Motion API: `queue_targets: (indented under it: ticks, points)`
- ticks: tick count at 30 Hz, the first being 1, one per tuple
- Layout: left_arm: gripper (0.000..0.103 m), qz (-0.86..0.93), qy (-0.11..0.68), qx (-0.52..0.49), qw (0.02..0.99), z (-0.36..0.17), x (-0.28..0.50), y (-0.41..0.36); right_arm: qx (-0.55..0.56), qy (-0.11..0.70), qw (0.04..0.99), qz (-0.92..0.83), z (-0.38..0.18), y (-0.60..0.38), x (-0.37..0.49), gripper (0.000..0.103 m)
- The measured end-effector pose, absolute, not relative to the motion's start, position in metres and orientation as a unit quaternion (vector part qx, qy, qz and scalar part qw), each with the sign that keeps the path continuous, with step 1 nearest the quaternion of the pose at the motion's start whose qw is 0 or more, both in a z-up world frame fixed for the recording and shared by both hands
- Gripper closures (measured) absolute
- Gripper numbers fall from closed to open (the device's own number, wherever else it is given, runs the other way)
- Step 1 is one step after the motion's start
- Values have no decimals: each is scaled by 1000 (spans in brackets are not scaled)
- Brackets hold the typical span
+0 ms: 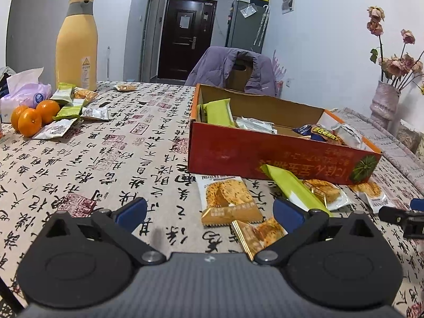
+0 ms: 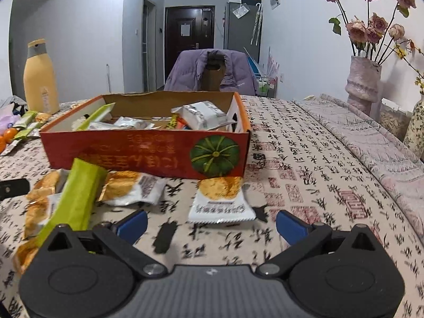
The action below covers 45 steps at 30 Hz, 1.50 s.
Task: Organize snacks
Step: 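Grasp a printed biscuit packet with the right tool while the left tool approaches another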
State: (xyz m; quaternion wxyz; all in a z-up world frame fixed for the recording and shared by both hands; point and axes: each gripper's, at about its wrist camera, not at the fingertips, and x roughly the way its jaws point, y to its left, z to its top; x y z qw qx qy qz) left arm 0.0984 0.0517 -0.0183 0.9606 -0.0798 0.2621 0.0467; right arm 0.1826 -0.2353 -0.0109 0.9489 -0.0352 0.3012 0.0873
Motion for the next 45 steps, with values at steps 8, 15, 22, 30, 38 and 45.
queue_targets:
  ticks: [8, 15, 22, 30, 38, 45]
  points:
    - [0, 47, 260, -80, 961, -21, 98, 52, -53, 319, 943, 80, -13, -231, 229, 4]
    - [0, 42, 259, -84, 961, -21, 96, 51, -42, 353, 931, 81, -27, -228, 255, 34]
    - [0, 44, 262, -92, 960, -22, 97, 53, -31, 341, 934, 98, -26, -227, 246, 61]
    - [0, 39, 272, -94, 957, -24, 99, 53, -27, 265, 959, 92, -17, -224, 195, 62]
    - [0, 31, 281, -56, 958, -21, 96, 43, -29, 240, 965, 106, -17, -222, 166, 62]
    - [0, -8, 296, 16, 955, -20, 91, 26, -12, 246, 963, 112, -23, -228, 163, 62]
